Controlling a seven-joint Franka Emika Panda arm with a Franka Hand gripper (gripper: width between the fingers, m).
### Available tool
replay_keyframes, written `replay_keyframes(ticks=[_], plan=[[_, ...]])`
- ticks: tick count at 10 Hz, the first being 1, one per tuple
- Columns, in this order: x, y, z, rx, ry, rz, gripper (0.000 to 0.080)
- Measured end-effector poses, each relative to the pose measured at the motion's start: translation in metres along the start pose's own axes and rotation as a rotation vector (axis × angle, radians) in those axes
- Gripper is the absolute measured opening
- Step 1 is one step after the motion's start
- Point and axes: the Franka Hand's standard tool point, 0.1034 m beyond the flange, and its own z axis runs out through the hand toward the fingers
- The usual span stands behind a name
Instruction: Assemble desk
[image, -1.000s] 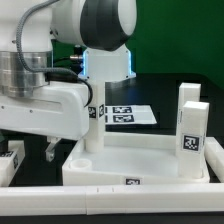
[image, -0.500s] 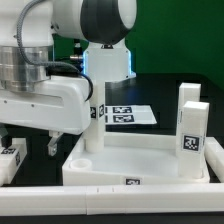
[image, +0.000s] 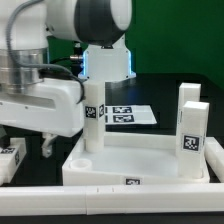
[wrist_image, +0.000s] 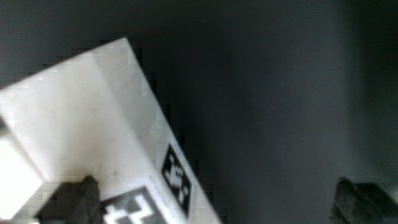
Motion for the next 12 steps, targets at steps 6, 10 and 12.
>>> replay_keyframes(ticks=[6, 10, 12], plan=[[-0.035, 0.024, -0.002, 0.002, 0.034, 0.086, 0.0648], [-0.004, 0.003, -0.023, 0.024, 0.005, 0.076, 0.0648], [0.008, 0.004, -0.022, 0.02, 0.006, 0.063, 0.0648]])
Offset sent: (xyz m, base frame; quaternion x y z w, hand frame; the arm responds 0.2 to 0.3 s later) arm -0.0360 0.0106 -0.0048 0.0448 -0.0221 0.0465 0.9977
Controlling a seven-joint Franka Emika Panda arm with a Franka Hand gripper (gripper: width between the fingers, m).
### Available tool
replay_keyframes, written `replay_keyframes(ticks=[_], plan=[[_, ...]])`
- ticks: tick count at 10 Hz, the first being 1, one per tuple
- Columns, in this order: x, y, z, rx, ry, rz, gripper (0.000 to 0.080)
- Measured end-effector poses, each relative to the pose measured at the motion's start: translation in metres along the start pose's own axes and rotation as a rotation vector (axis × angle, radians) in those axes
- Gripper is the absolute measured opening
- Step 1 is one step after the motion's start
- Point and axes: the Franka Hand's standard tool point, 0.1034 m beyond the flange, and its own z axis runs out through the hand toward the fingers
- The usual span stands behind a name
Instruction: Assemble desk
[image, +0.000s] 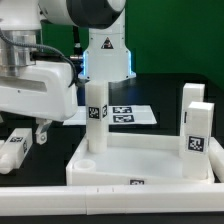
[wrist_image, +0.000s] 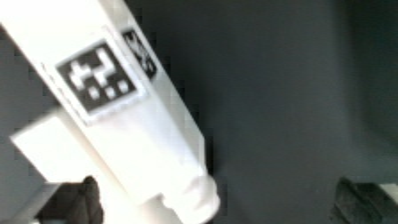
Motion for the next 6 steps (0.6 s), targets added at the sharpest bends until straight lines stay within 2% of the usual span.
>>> replay_keyframes(ticks=[2, 5, 6], plan=[[-0.007, 0.011, 0.007, -0.001, -0.015, 0.026, 0.0648], [-0.041, 0.028, 0.013, 0.005, -0.061, 0.044, 0.0648], [-0.045, 0.034, 0.018, -0.004, -0.063, 0.048, 0.0648]])
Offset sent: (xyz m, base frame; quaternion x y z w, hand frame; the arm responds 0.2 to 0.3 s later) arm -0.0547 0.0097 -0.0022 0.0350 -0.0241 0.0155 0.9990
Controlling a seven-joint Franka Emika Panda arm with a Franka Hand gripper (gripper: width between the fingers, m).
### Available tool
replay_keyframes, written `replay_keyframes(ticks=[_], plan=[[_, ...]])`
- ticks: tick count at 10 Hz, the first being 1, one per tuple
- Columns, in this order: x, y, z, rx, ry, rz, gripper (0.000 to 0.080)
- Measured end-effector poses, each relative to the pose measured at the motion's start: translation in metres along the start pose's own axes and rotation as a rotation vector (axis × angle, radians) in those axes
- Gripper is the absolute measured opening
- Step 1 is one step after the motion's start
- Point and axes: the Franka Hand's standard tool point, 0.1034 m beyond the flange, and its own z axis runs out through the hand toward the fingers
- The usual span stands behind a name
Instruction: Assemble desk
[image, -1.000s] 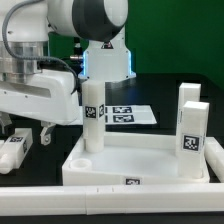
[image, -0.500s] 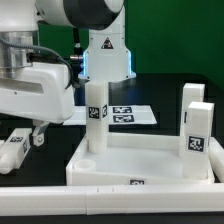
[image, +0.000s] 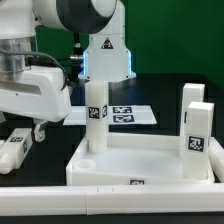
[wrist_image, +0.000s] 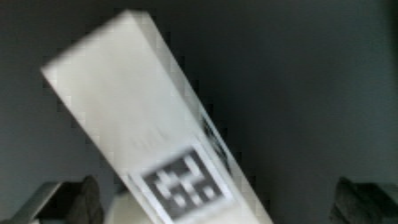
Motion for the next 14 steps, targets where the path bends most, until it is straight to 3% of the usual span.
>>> replay_keyframes(ticks=[2, 5, 7, 10, 13, 14], plan=[[-0.002, 0.005, 0.013, -0.022, 0.002, 0.001, 0.0648], [-0.003, 0.006, 0.018, -0.03, -0.004, 0.021, 0.0648], [-0.005, 0.003, 0.019, -0.028, -0.008, 0.012, 0.0396], [-0.008, -0.005, 0.019, -0.02, -0.01, -0.002, 0.0334], [-0.07, -0.004, 0.004, -0.015, 0.016, 0.042, 0.0288], [-0.079, 0.0, 0.004, -0.026, 0.017, 0.063, 0.0288]])
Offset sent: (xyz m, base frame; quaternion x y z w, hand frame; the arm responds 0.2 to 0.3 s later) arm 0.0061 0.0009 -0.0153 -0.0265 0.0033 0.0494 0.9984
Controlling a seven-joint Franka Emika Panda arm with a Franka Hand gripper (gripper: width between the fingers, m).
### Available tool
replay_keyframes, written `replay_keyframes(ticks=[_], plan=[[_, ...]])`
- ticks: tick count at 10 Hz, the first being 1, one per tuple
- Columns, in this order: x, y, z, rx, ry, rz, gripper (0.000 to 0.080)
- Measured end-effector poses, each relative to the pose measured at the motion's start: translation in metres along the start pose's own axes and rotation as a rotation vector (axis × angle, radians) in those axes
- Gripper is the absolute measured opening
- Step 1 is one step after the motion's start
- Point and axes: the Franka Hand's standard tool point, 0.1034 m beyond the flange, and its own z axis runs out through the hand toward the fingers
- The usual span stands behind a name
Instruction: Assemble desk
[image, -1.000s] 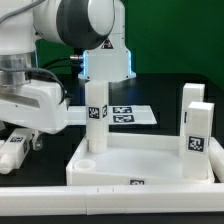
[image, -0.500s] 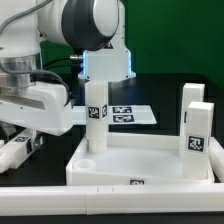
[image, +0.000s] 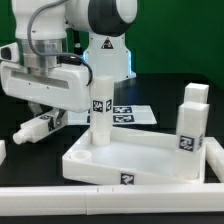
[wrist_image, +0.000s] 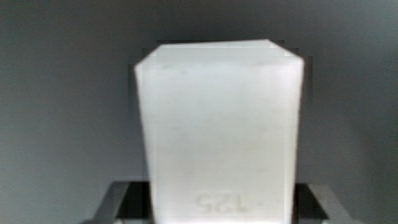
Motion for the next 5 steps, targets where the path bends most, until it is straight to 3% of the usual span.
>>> replay_keyframes(ticks=[4, 5], plan=[[0.005, 0.007, 0.002, -0.009, 0.005, -0.209, 0.0288], [0.007, 0.023, 0.005, -0.021, 0.014, -0.336, 0.0288]])
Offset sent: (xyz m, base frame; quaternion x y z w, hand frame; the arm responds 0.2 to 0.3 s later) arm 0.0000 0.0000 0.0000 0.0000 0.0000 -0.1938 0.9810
